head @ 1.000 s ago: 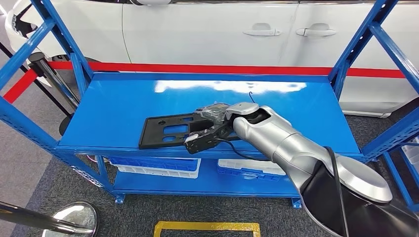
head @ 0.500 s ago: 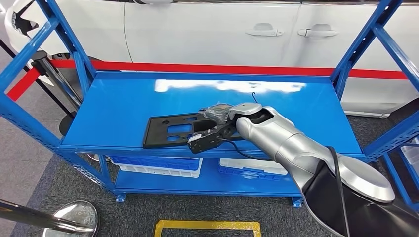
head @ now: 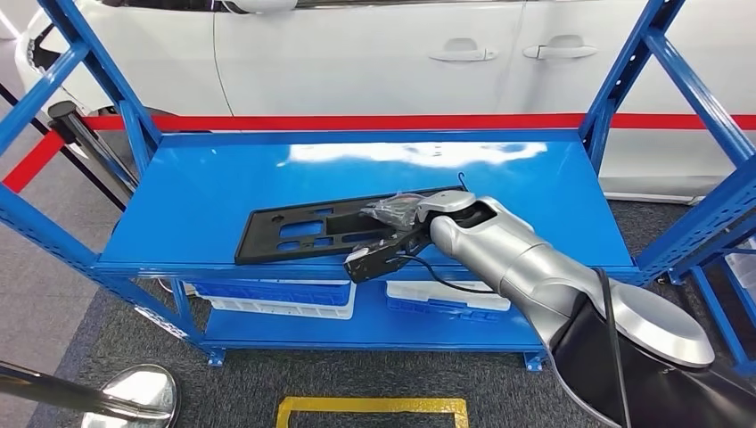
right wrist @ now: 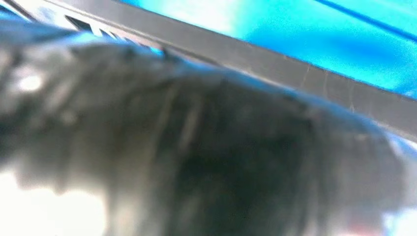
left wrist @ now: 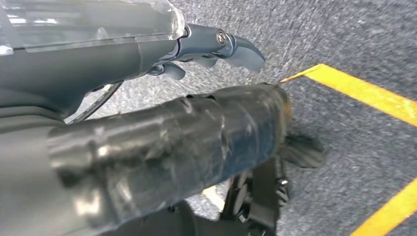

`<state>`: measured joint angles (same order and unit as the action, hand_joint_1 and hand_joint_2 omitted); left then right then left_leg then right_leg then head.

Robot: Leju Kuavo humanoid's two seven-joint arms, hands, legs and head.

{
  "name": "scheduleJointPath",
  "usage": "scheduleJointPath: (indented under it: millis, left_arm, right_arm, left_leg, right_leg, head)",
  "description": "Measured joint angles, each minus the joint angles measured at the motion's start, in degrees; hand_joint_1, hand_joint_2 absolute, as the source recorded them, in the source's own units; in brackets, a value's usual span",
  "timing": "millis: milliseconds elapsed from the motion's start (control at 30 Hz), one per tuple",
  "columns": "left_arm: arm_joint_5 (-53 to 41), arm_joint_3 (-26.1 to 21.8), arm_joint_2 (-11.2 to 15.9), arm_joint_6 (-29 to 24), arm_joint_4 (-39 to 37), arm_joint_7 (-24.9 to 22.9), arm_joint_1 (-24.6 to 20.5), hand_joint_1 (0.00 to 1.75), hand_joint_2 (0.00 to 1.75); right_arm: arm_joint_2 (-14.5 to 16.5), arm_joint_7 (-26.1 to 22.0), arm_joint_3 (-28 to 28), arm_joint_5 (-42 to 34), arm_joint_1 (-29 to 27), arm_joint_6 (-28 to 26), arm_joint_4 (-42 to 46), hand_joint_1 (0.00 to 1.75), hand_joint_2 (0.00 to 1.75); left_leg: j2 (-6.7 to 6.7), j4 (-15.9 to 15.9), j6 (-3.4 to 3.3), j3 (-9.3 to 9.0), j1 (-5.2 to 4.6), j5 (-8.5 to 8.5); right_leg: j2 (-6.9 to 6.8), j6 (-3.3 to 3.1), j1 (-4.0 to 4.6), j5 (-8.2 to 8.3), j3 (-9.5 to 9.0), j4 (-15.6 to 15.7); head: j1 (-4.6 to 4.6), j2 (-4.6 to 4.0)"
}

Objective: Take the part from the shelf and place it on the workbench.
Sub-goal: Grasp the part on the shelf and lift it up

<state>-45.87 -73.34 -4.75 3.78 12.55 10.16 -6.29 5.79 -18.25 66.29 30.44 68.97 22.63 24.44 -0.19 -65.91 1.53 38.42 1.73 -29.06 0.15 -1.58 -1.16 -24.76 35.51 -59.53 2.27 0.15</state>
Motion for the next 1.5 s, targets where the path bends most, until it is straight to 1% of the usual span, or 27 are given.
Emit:
scheduleJointPath:
  millis: [33,67,100,133,167,200,233,267,300,333,400,433,467,567,700,833,933,1000,1067,1133,1167,1267,1300,1467,1500]
  left_arm:
    - [0.2,-0.1,0.0,0.2,0.0,0.3,0.0,0.00,0.00]
    - [0.3,-0.2,0.0,0.3,0.0,0.5,0.0,0.00,0.00]
    - [0.4,-0.2,0.1,0.4,0.0,0.6,0.1,0.00,0.00]
    - [0.4,-0.3,0.0,0.4,0.0,0.7,0.1,0.00,0.00]
    - [0.4,-0.3,0.0,0.4,0.0,0.7,0.1,0.00,0.00]
    - [0.5,-0.4,0.1,0.4,0.0,0.7,0.1,0.00,0.00]
    - [0.6,-0.4,0.1,0.4,0.0,0.7,0.1,0.00,0.00]
    - [0.7,-0.4,0.1,0.4,0.0,0.7,0.1,0.00,0.00]
    - [0.8,-0.4,0.1,0.4,0.0,0.7,0.0,0.00,0.00]
    - [0.8,-0.4,0.1,0.4,0.0,0.6,0.0,0.00,0.00]
    - [0.8,-0.5,0.1,0.4,0.0,0.6,0.0,0.00,0.00]
    - [0.7,-0.5,0.1,0.3,0.0,0.6,0.0,0.00,0.00]
    - [0.7,-0.5,0.1,0.3,0.0,0.5,0.1,0.00,0.00]
    - [0.6,-0.6,0.1,0.2,0.0,0.5,0.0,0.00,0.00]
    - [0.5,-0.8,0.1,0.2,0.0,0.5,0.0,0.00,0.00]
    - [0.3,-0.8,0.1,0.2,0.0,0.4,0.0,0.00,0.00]
    - [0.0,-0.8,0.1,0.2,0.0,0.3,0.0,0.00,0.00]
    - [-0.2,-0.8,0.1,0.2,0.0,0.3,0.0,0.00,0.00]
    - [-0.3,-0.8,0.1,0.2,0.0,0.3,0.0,0.00,0.00]
    - [-0.4,-0.8,0.1,0.2,0.0,0.3,0.0,0.00,0.00]
    - [-0.4,-0.8,0.0,0.2,0.0,0.3,0.0,0.00,0.00]
    - [-0.5,-0.8,0.0,0.2,0.0,0.3,0.0,0.00,0.00]
    - [-0.5,-0.8,0.0,0.2,0.0,0.3,0.0,0.00,0.00]
    - [-0.5,-0.8,-0.3,0.2,0.0,0.2,0.0,0.00,0.00]
    - [-0.6,-0.8,-0.3,0.2,0.0,0.2,0.0,0.00,0.00]
  right_arm:
    - [0.0,0.0,0.1,-0.2,0.0,0.0,0.0,0.00,0.00]
    - [0.0,0.0,0.3,-0.4,-0.1,0.1,0.0,0.00,0.00]
    - [0.0,0.0,0.5,-0.5,-0.2,0.1,0.0,0.00,0.00]
    - [0.0,0.0,0.7,-0.6,-0.2,0.2,0.0,0.00,0.00]
    - [0.0,0.0,0.8,-0.7,-0.2,0.2,0.0,0.00,0.00]
    - [0.0,0.0,0.8,-0.9,-0.2,0.2,0.0,0.00,0.00]
    - [0.0,0.0,0.9,-1.0,-0.1,0.2,0.0,0.00,0.00]
    - [0.0,0.0,0.9,-1.2,-0.1,0.2,0.0,0.00,0.00]
    - [0.0,0.0,1.0,-1.3,0.0,0.2,0.0,0.00,0.00]
    - [0.0,0.0,1.1,-1.4,0.0,0.3,0.0,0.00,0.00]
    - [0.0,0.0,1.3,-1.5,0.0,0.3,0.0,0.00,0.87]
    - [0.0,0.0,1.3,-1.6,0.0,0.3,0.0,0.00,1.31]
    - [0.0,0.0,1.4,-1.6,0.0,0.3,0.0,0.00,1.75]
    - [0.0,0.0,1.7,-1.6,0.0,0.2,0.0,0.00,1.75]
    - [0.0,0.0,2.3,-1.6,-0.1,0.0,0.0,0.00,0.00]
    - [0.0,0.1,2.4,-1.6,-0.3,-0.6,0.0,0.00,1.75]
    - [-0.1,0.3,2.6,-1.4,-0.7,-1.4,0.0,0.00,1.75]
    - [-0.3,0.4,2.9,-1.3,-1.0,-1.9,0.0,0.04,1.75]
    - [-0.5,0.7,3.1,-1.2,-1.4,-2.2,0.0,0.67,1.75]
    - [-0.8,1.0,3.4,-1.2,-1.7,-2.6,-0.1,1.23,1.75]
    - [-1.0,1.0,3.5,-1.2,-1.9,-2.8,-0.1,1.26,1.75]
    - [-1.5,1.4,3.8,-1.1,-2.3,-3.7,-0.1,1.57,1.75]
    - [-1.6,1.5,3.8,-1.0,-2.4,-4.0,-0.1,1.63,1.75]
    - [-2.4,1.9,3.9,-0.8,-2.6,-4.8,-0.1,1.61,1.75]
    - [-2.6,1.9,4.0,-0.6,-2.6,-4.9,-0.1,1.63,1.75]
  left_leg:
    - [0.01,-3.9,0.08,1.59,-0.01,-1.99]
    - [0.01,-7.2,0.11,2.86,-0.03,-3.29]
    - [0.01,-8.7,0.06,3.27,-0.06,-3.57]
    - [0.01,-8.0,-0.10,2.55,-0.08,-2.82]
    - [0.01,-5.2,-0.35,0.79,-0.11,-1.29]
    - [0.02,-1.0,-0.71,-1.55,-0.18,0.33]
    - [0.06,2.7,-1.06,-3.61,-0.36,1.48]
    - [0.07,5.4,-1.35,-5.00,-0.54,2.12]
    - [0.08,6.9,-1.38,-5.68,-0.66,2.34]
    - [0.08,7.2,-1.27,-5.76,-0.75,2.38]
    - [0.03,7.4,-1.05,-5.68,-0.82,2.64]
    - [0.03,7.4,-1.16,-5.62,-0.91,2.69]
    - [0.02,7.4,-1.29,-5.55,-0.99,2.76]
    - [0.02,7.3,-1.52,-5.36,-1.07,2.89]
    - [0.02,7.3,-1.74,-5.27,-1.15,2.92]
    - [0.02,7.3,-1.81,-5.26,-1.19,2.90]
    - [0.02,7.3,-1.81,-5.26,-1.23,2.90]
    - [0.02,7.3,-1.81,-5.25,-1.25,2.90]
    - [0.03,7.3,-1.81,-5.24,-1.23,2.90]
    - [0.04,7.3,-1.81,-5.23,-1.20,2.90]
    - [0.04,7.3,-1.81,-5.23,-1.18,2.90]
    - [0.04,7.3,-1.81,-5.22,-1.14,2.90]
    - [0.04,7.3,-1.80,-5.22,-1.13,2.90]
    - [0.04,7.3,-1.80,-5.23,-1.12,2.91]
    - [0.05,7.3,-1.80,-5.23,-1.12,2.91]
  right_leg:
    - [-0.06,-0.14,0.14,0.10,0.19,0.0]
    - [-0.11,-0.23,0.29,0.18,0.38,0.0]
    - [-0.15,-0.28,0.44,0.26,0.53,-0.1]
    - [-0.16,-0.30,0.56,0.33,0.62,-0.1]
    - [-0.16,-0.28,0.66,0.38,0.66,-0.2]
    - [-0.17,-0.24,0.74,0.42,0.68,-0.3]
    - [-0.19,-0.10,0.90,0.46,0.72,-0.4]
    - [-0.20,0.09,0.97,0.54,0.81,-0.5]
    - [-0.24,0.20,1.13,0.52,0.93,-0.6]
    - [-0.24,0.13,1.23,0.60,1.05,-0.7]
    - [-0.25,-0.05,1.20,0.75,1.14,-0.6]
    - [-0.23,-0.02,1.09,0.95,1.14,-0.4]
    - [-0.24,0.21,1.03,1.06,1.13,-0.3]
    - [-0.21,0.66,0.93,1.36,1.13,0.1]
    - [-0.19,0.92,0.84,1.52,1.13,0.2]
    - [-0.19,0.99,0.81,1.56,1.14,0.3]
    - [-0.18,1.00,0.83,1.55,1.16,0.3]
    - [-0.18,1.00,0.84,1.55,1.17,0.3]
    - [-0.18,1.00,0.84,1.55,1.20,0.3]
    - [-0.17,1.00,0.84,1.55,1.23,0.3]
    - [-0.17,1.00,0.84,1.55,1.23,0.3]
    - [-0.16,1.00,0.86,1.55,1.25,0.3]
    - [-0.16,1.00,0.86,1.55,1.25,0.3]
    - [-0.16,1.00,0.90,1.55,1.26,0.3]
    - [-0.16,1.00,0.92,1.55,1.25,0.3]
  head:
    - [0.02,0.00]
    - [0.01,0.00]
    - [0.01,0.00]
    - [0.01,0.01]
    - [0.01,0.01]
    - [0.01,0.00]
    - [-0.01,0.00]
    - [0.00,0.00]
    - [-0.02,-0.01]
    - [-0.03,0.00]
    - [-0.05,-0.01]
    - [-0.04,0.00]
    - [-0.04,0.00]
    - [-0.05,0.00]
    - [-0.04,0.00]
    - [-0.04,0.00]
    - [-0.04,0.00]
    - [-0.04,0.01]
    - [-0.04,0.01]
    - [-0.04,0.01]
    - [-0.04,0.01]
    - [-0.04,0.01]
    - [-0.04,0.00]
    - [-0.04,0.01]
    - [-0.04,0.00]
